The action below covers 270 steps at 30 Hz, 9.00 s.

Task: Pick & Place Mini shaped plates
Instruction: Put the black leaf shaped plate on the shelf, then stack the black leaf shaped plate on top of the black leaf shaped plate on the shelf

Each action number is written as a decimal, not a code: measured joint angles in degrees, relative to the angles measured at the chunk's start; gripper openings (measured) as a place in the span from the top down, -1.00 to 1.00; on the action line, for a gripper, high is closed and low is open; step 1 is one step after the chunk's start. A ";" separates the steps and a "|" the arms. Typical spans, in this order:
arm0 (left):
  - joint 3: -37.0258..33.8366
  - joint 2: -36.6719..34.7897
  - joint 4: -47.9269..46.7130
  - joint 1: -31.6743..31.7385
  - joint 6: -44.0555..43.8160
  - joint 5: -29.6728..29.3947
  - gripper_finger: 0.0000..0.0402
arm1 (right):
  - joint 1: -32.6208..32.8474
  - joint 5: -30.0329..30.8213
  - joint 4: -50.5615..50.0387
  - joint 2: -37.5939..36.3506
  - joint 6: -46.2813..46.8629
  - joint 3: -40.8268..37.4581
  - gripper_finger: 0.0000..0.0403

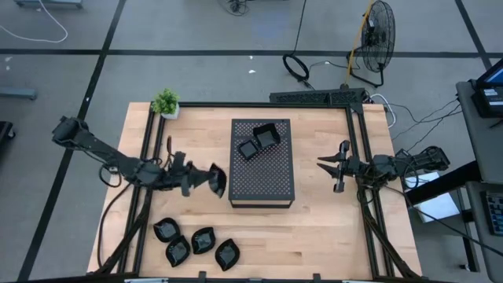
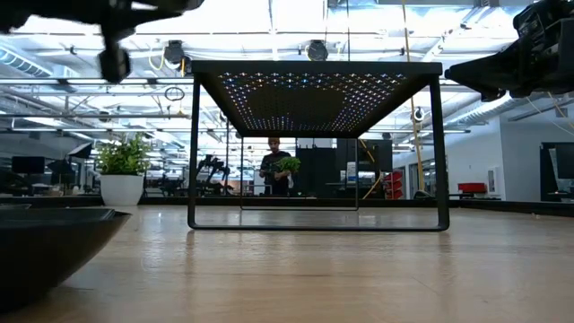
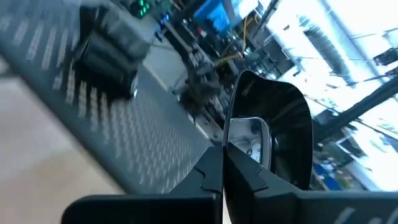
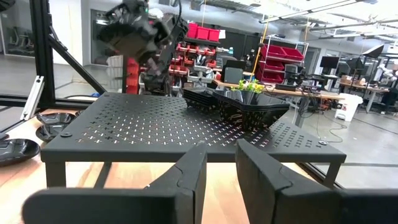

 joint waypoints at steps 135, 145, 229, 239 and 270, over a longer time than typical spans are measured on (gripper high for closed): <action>20.36 28.16 -77.29 -14.86 -14.09 21.65 0.47 | 0.00 0.00 -0.20 0.87 0.01 0.07 0.64; 16.04 28.37 -72.16 -16.81 -15.24 21.63 0.47 | -0.01 -0.02 -0.19 0.86 0.01 0.07 0.64; 15.90 24.91 -79.87 -15.85 -86.99 25.89 0.72 | -0.02 0.00 -0.19 0.85 -0.01 0.04 0.64; 15.90 24.90 -80.56 -15.87 -84.37 17.90 0.98 | -0.01 -0.01 -0.18 0.87 0.01 0.04 0.64; 43.47 10.25 -57.27 -9.75 -6.85 -19.27 1.00 | -0.01 -0.02 -0.18 0.87 -0.01 0.04 0.64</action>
